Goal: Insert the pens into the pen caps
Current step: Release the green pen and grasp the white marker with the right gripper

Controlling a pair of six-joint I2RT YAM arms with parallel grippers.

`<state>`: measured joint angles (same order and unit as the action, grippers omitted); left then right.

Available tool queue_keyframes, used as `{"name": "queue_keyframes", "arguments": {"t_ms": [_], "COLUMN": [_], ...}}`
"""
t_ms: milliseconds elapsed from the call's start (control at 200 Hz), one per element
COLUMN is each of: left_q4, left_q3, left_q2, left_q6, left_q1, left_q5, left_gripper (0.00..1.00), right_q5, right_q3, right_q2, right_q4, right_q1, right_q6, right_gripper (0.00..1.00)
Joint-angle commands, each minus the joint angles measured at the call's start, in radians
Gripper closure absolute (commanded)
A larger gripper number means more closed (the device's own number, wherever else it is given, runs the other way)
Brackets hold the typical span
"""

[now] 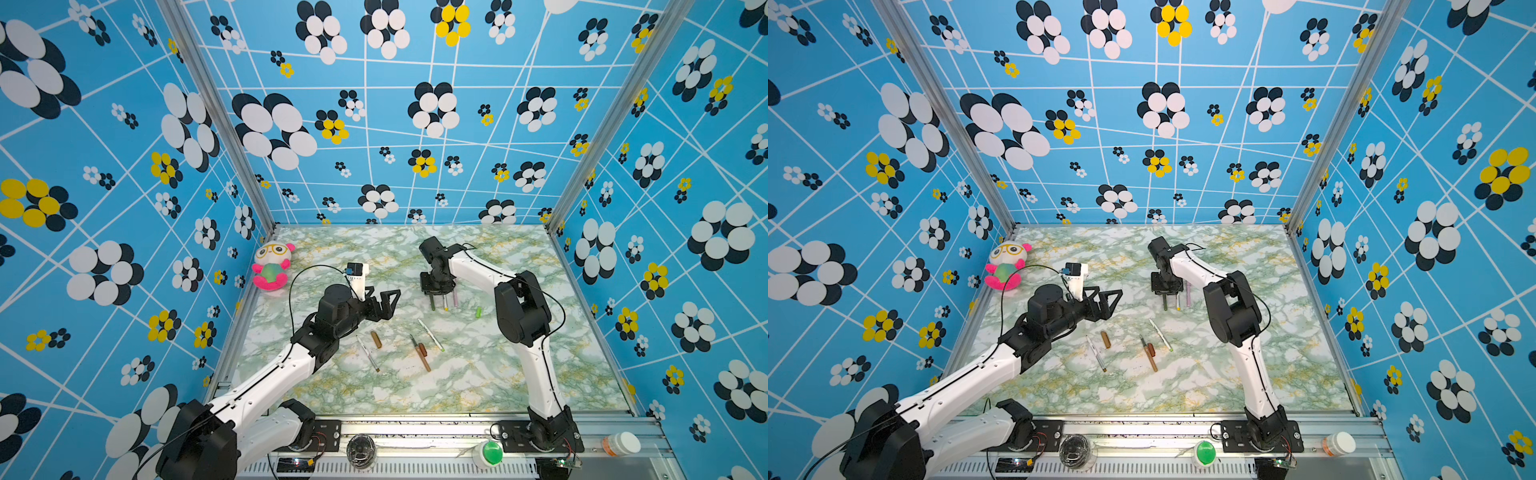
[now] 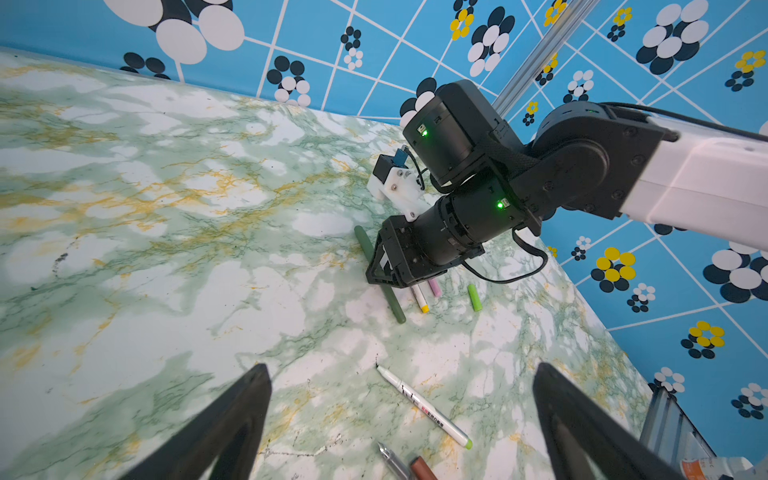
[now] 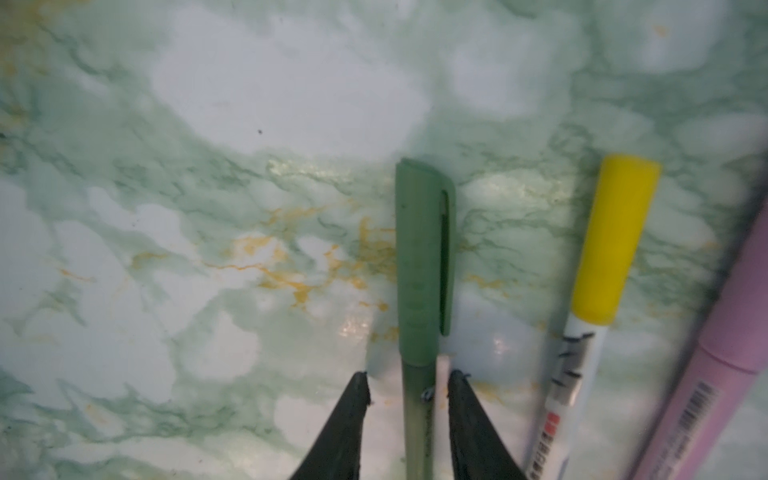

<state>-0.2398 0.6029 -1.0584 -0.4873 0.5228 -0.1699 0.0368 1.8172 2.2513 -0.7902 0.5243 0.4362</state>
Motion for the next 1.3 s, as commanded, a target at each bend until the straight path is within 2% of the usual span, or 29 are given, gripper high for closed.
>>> {"name": "queue_keyframes", "arguments": {"t_ms": [0, 235, 465, 575, 705, 1084, 1294], "left_q4": [0.036, -0.019, -0.049, -0.072, -0.075, -0.082, -0.085], "left_q3": [0.015, -0.008, -0.011, -0.022, -0.028, -0.036, -0.036], "left_q2": [0.044, 0.072, 0.058, 0.050, 0.049, 0.043, 0.038], "left_q6": [-0.021, -0.054, -0.055, -0.056, -0.056, -0.068, -0.070], "left_q1": [-0.020, -0.090, -0.102, -0.099, -0.091, -0.082, -0.081], "left_q5": [0.057, -0.040, -0.090, -0.106, -0.109, -0.100, -0.103], "left_gripper": [0.01, 0.01, 0.01, 0.02, 0.01, 0.01, 0.01], "right_q5": [0.045, 0.100, 0.050, -0.022, -0.050, -0.101, -0.106], "right_q3": [-0.039, -0.251, -0.460, -0.512, -0.544, -0.545, -0.549], "right_q2": [-0.161, -0.399, -0.512, -0.511, -0.481, -0.370, -0.337], "right_q4": [0.046, 0.119, 0.134, 0.138, 0.166, 0.179, 0.184], "right_q1": [-0.004, 0.022, 0.146, 0.208, 0.243, 0.253, 0.253], "right_q6": [-0.007, -0.067, -0.114, -0.118, -0.104, -0.098, -0.094], "right_gripper": [0.61, 0.59, 0.58, 0.58, 0.57, 0.59, 0.64]}}
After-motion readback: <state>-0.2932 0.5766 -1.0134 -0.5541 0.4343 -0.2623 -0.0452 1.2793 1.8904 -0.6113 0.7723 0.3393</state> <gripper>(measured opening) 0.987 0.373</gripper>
